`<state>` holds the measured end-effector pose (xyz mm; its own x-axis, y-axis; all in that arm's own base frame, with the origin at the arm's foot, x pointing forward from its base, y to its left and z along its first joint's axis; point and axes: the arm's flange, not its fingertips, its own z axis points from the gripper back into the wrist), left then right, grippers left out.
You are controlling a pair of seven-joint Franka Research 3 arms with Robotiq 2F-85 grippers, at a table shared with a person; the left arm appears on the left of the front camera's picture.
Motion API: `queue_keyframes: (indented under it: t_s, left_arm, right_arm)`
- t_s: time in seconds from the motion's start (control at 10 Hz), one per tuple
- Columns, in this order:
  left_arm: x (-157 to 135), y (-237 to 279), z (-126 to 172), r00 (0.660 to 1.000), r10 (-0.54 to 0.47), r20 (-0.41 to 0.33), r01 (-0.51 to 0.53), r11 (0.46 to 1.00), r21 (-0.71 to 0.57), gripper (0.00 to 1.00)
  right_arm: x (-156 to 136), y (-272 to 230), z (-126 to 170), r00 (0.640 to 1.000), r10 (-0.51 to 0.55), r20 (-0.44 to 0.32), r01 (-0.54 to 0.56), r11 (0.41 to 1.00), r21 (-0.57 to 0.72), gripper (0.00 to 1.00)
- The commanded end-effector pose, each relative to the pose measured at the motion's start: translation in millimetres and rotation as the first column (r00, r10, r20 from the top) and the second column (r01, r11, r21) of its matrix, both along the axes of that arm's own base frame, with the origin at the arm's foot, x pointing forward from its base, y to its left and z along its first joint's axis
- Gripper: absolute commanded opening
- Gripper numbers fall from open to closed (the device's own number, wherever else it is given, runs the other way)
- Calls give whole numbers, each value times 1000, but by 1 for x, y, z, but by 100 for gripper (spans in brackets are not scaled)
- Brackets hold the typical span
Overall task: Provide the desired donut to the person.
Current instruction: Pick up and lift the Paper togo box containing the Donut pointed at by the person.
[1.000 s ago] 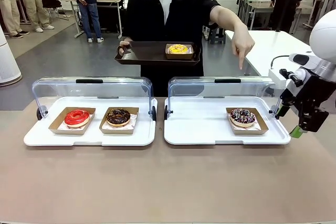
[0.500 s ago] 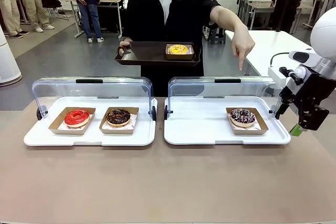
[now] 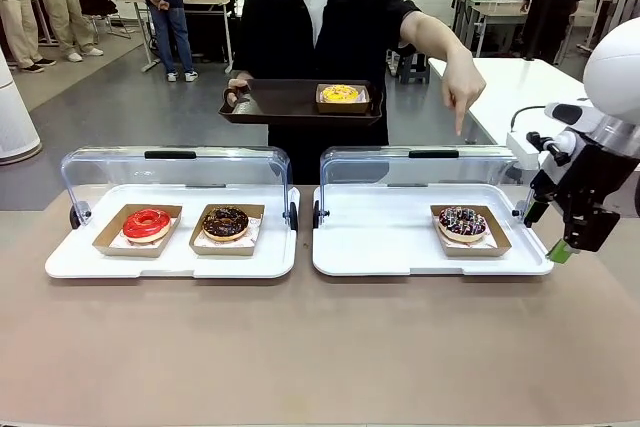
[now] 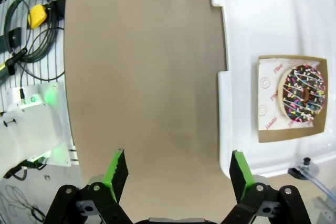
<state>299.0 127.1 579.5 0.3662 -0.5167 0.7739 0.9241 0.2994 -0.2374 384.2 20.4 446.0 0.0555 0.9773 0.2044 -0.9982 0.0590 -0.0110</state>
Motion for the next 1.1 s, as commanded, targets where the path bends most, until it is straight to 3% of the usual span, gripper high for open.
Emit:
queue_keyframes:
  t_s: [0.0,0.3,0.7,1.0]
  left_arm:
    - [0,1,1,1000,-8,17,8,1000,-12,100]
    - [0,1,1,1000,-8,17,8,1000,-12,100]
    - [0,1,1,1000,-8,17,8,1000,-12,100]
    - [0,1,1,1000,-8,17,8,1000,-12,100]
  right_arm:
    - [18,12,-12,997,-79,5,79,994,-77,100]
    - [38,21,-31,992,-115,51,121,984,-134,100]
    - [68,25,-58,997,15,77,-7,994,-108,100]
    - [93,18,-74,997,-17,77,25,994,-107,100]
